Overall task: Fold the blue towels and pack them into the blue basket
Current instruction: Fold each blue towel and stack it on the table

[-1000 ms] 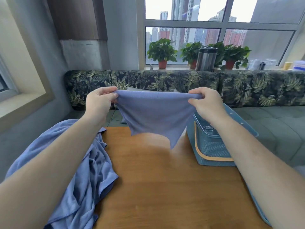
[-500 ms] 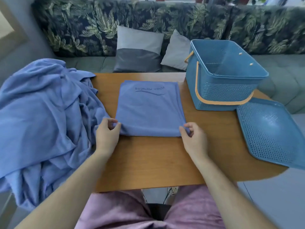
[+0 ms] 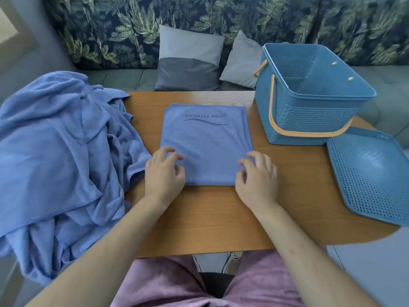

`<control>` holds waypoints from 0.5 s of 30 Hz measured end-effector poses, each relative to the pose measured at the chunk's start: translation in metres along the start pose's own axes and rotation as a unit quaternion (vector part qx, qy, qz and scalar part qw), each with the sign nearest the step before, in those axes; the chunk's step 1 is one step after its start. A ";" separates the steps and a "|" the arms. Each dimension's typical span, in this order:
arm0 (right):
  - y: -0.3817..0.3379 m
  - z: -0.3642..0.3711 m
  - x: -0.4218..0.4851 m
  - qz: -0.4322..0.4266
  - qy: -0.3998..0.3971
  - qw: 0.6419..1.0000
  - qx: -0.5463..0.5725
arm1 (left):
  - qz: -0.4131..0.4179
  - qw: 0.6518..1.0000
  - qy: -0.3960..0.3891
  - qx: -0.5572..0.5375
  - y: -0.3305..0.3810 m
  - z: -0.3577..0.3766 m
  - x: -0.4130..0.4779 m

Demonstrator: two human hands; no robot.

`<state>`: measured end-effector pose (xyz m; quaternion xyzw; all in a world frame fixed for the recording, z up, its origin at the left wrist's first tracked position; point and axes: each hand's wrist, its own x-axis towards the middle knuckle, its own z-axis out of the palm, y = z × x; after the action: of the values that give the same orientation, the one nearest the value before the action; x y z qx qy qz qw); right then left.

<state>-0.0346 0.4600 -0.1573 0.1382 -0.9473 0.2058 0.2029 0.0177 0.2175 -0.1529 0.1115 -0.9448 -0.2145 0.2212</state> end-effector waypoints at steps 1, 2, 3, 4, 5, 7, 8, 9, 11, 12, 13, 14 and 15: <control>-0.007 0.003 0.010 -0.019 -0.017 1.000 0.002 | 0.025 0.999 -0.026 0.000 0.004 0.004 0.010; -0.015 0.006 0.021 -0.028 -0.050 0.998 0.004 | 0.042 0.997 -0.063 0.004 0.006 0.009 0.021; -0.021 0.009 0.031 -0.029 -0.096 0.995 0.003 | 0.051 0.993 -0.104 0.015 0.008 0.016 0.030; -0.025 0.013 0.039 -0.031 -0.146 0.989 -0.004 | 0.052 0.987 -0.147 0.033 0.009 0.023 0.035; -0.027 0.018 0.044 -0.030 -0.194 0.980 -0.017 | 0.048 0.980 -0.184 0.054 0.009 0.030 0.038; -0.024 0.028 0.042 -0.021 -0.267 0.962 -0.051 | 0.037 0.973 -0.216 0.077 0.003 0.039 0.037; -0.022 0.029 0.037 -0.017 -0.284 0.956 -0.065 | 0.038 0.973 -0.215 0.080 0.001 0.040 0.033; -0.020 0.027 0.032 -0.015 -0.288 0.955 -0.072 | 0.040 0.973 -0.211 0.081 0.001 0.037 0.029; -0.019 0.021 0.022 -0.014 -0.284 0.956 -0.076 | 0.041 0.973 -0.209 0.088 0.005 0.032 0.018; -0.020 0.017 0.015 -0.016 -0.285 0.955 -0.077 | 0.040 0.973 -0.206 0.091 0.008 0.029 0.009; -0.021 0.012 0.006 -0.020 -0.289 0.954 -0.079 | 0.039 0.975 -0.200 0.091 0.011 0.027 -0.003; -0.023 0.007 -0.003 -0.023 -0.293 0.952 -0.081 | 0.038 0.977 -0.191 0.091 0.015 0.023 -0.014; -0.025 0.002 -0.010 -0.022 -0.293 0.952 -0.082 | 0.040 0.979 -0.181 0.090 0.019 0.019 -0.022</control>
<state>-0.0174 0.4392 -0.1550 0.1957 -0.9755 0.0733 -0.0683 0.0258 0.2474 -0.1678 0.0527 -0.9883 -0.1365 0.0436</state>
